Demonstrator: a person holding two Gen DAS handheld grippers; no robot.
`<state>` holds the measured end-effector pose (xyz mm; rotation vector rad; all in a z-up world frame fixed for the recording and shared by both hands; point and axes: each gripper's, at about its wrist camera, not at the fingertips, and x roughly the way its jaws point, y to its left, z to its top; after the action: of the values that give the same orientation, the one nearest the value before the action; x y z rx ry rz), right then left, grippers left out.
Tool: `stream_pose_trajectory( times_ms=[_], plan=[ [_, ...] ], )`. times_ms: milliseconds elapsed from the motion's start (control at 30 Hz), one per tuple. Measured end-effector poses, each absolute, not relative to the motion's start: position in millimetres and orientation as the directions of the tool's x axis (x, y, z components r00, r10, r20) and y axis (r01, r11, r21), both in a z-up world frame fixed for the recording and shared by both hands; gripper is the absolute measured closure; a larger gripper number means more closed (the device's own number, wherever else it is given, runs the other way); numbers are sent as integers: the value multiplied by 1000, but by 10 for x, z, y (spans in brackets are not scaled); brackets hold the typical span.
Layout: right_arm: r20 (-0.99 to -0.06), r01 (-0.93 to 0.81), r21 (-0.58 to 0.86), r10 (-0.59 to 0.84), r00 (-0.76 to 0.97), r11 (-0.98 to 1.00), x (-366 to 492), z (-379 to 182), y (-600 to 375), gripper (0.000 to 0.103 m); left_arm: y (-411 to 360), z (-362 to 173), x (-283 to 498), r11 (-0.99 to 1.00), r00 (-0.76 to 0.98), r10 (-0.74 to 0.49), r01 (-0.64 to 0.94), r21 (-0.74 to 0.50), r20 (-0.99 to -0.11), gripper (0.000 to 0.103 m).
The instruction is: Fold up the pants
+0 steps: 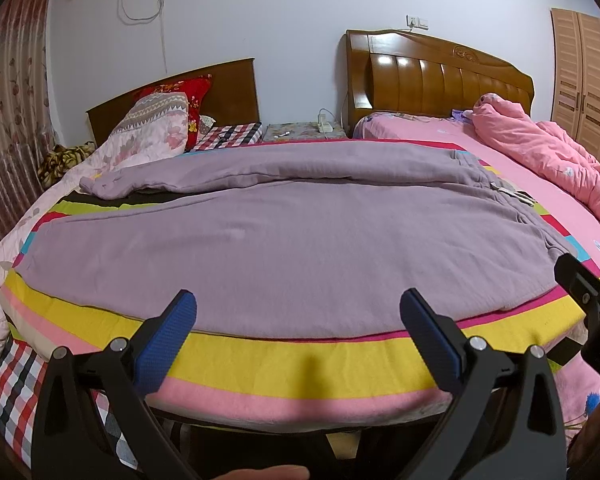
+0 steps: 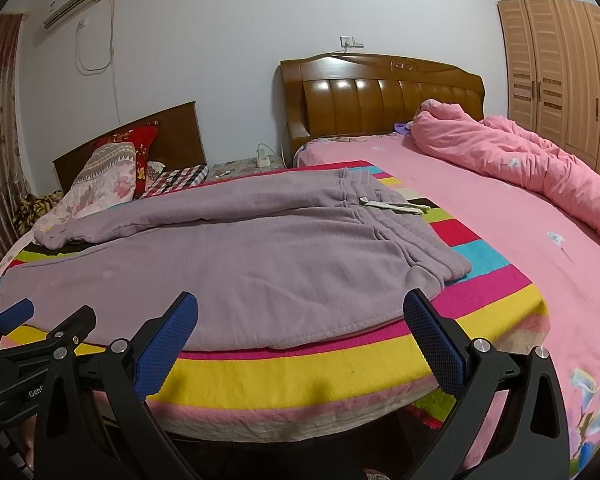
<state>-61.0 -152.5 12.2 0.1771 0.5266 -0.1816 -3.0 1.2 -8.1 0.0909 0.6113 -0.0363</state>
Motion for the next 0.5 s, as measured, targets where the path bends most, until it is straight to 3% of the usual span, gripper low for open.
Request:
stream_pose_trajectory(
  times_ms=[500],
  plan=[
    [-522, 219, 131, -120, 844, 967, -597, 80, -1541, 4, 34, -90, -19, 996, 808, -7, 57, 66, -589, 1]
  ],
)
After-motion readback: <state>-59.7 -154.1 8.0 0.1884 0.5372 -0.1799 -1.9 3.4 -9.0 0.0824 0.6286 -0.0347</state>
